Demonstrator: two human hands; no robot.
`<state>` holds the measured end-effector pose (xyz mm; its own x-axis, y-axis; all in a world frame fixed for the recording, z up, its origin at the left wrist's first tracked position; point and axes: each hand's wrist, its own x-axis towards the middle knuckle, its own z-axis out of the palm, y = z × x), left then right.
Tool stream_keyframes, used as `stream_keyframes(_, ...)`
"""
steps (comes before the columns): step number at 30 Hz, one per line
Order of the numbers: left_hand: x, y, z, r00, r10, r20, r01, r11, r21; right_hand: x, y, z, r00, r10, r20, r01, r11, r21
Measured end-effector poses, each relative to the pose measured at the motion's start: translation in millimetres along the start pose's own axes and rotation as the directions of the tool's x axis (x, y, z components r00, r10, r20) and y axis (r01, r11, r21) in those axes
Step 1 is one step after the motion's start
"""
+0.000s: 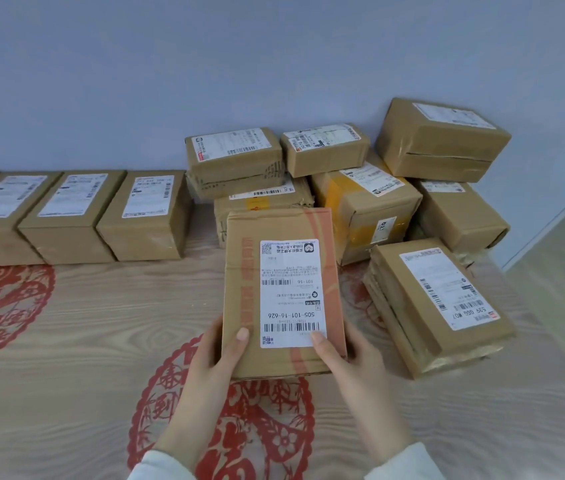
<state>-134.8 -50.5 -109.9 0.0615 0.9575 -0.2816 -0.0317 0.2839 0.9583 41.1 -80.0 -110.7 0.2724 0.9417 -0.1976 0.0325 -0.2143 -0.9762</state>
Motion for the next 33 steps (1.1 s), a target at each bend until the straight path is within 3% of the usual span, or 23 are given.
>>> stream_keyframes(13, -6, -21, -15, 0.961, 0.275, 0.039, -0.278, 0.957, 0.084, -4, 22, 9, 0.954, -0.301, 0.022, 0.301, 0.954, -0.003)
stream_keyframes(20, -58, -44, -26, 0.924, 0.371, 0.093, -0.38, 0.916, 0.124, -59, 42, 5, 0.921, -0.388, 0.015, 0.388, 0.921, -0.007)
stream_keyframes(27, -110, -79, -40, 0.927, 0.352, 0.133, -0.361, 0.931, 0.059, -117, 74, 4, 0.929, -0.37, 0.023, 0.369, 0.929, 0.037)
stream_keyframes(33, -133, -91, -58, 0.948, 0.291, 0.129, -0.273, 0.952, -0.139, -146, 87, 4, 0.933, -0.357, 0.05, 0.35, 0.93, 0.115)
